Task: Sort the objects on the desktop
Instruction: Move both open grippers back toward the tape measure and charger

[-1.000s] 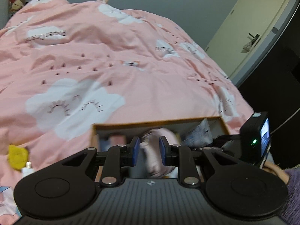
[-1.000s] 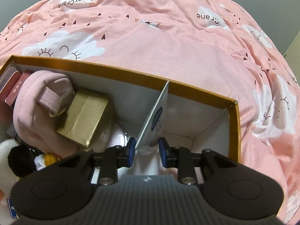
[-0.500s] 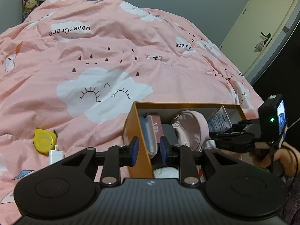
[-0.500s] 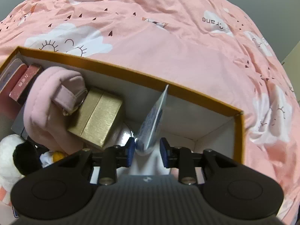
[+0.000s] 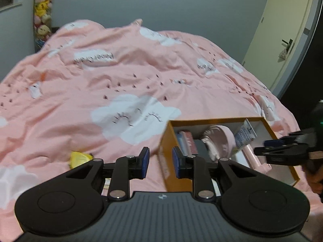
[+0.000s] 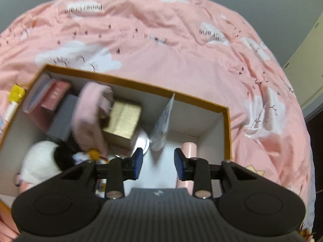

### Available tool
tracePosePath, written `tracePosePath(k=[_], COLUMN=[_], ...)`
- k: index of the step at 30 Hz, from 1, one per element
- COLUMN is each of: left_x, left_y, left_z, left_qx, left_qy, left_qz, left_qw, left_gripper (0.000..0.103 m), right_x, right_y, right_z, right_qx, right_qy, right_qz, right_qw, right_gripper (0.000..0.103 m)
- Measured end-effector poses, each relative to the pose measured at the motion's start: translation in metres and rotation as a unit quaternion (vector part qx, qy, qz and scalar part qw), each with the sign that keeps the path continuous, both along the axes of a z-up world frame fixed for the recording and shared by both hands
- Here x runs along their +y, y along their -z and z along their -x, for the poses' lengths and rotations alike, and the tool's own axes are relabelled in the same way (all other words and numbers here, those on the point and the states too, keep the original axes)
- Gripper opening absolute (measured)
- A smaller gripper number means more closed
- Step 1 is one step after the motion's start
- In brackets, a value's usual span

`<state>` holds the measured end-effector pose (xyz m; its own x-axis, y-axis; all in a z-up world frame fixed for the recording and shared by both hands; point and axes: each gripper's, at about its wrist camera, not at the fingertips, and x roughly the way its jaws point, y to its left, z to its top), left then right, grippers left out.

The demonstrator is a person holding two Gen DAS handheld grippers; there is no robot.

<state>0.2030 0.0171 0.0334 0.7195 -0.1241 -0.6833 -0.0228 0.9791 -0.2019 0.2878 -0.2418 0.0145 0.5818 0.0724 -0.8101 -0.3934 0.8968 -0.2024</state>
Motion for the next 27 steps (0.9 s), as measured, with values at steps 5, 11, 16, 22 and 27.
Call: tracePosePath(k=[5, 11, 16, 22, 27], left_x=[0.027, 0.07, 0.102, 0.131, 0.142], left_y=[-0.013, -0.019, -0.007, 0.02, 0.045], left_z=[0.022, 0.044, 0.055, 0.056, 0.045], left_qx=[-0.021, -0.014, 0.006, 0.037, 0.069], left_qy=[-0.023, -0.059, -0.081, -0.101, -0.104], left_qz=[-0.011, -0.016, -0.006, 0.015, 0.017], left_qw=[0.9995, 0.9981, 0.9967, 0.9941, 0.992], left_gripper=[0.027, 0.027, 0.027, 0.027, 0.027], right_x=[0.017, 0.062, 0.121, 0.188, 0.232], right_y=[-0.028, -0.041, -0.032, 0.0, 0.044], right_z=[0.039, 0.068, 0.087, 0.088, 0.071], right_qx=[-0.033, -0.045, -0.033, 0.018, 0.06], right_qy=[-0.011, -0.036, -0.082, -0.106, -0.087], right_qz=[-0.066, -0.149, -0.182, -0.205, -0.185], right_qw=[0.997, 0.987, 0.979, 0.973, 0.977], right_gripper=[0.036, 0.036, 0.034, 0.034, 0.034])
